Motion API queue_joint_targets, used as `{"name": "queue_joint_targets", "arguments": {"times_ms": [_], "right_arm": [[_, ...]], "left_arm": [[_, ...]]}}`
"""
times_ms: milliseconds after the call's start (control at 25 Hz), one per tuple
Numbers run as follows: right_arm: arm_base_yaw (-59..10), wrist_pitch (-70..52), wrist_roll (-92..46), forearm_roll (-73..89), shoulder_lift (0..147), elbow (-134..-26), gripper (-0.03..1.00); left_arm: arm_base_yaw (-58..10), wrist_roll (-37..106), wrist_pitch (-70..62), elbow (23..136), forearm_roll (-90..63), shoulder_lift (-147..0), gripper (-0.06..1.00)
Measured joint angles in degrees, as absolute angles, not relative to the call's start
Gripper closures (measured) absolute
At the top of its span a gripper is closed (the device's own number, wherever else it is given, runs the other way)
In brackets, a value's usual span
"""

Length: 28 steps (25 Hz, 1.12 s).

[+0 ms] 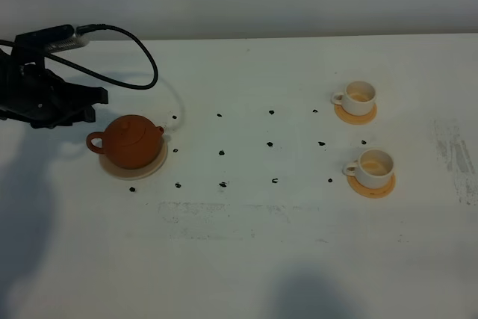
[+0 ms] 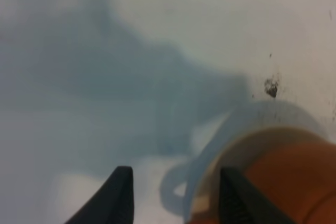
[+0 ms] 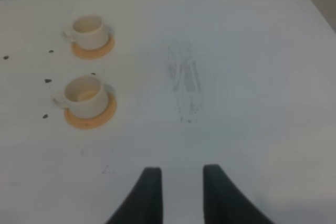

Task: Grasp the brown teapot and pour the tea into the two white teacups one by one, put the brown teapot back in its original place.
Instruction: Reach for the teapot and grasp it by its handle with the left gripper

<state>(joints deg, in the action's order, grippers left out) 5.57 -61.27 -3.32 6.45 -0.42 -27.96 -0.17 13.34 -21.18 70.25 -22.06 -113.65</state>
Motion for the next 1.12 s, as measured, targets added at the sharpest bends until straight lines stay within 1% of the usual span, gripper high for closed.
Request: {"name": "queue_joint_targets", "arguments": {"times_ms": [240, 560, 1120], "right_arm": [[5.57, -61.27, -3.32, 6.45, -0.42, -27.96, 0.74], [5.55, -61.27, -3.32, 6.45, -0.42, -27.96, 0.74], [5.55, -61.27, -3.32, 6.45, -0.42, -27.96, 0.74]], "left_arm": [[-0.17, 14.24, -21.11, 70.25, -25.28, -115.09, 0.58], [-0.12, 14.23, -24.53, 70.3, -26.28, -115.12, 0.58], [0.19, 14.16, -30.34, 70.75, -23.56, -115.12, 0.58]]}}
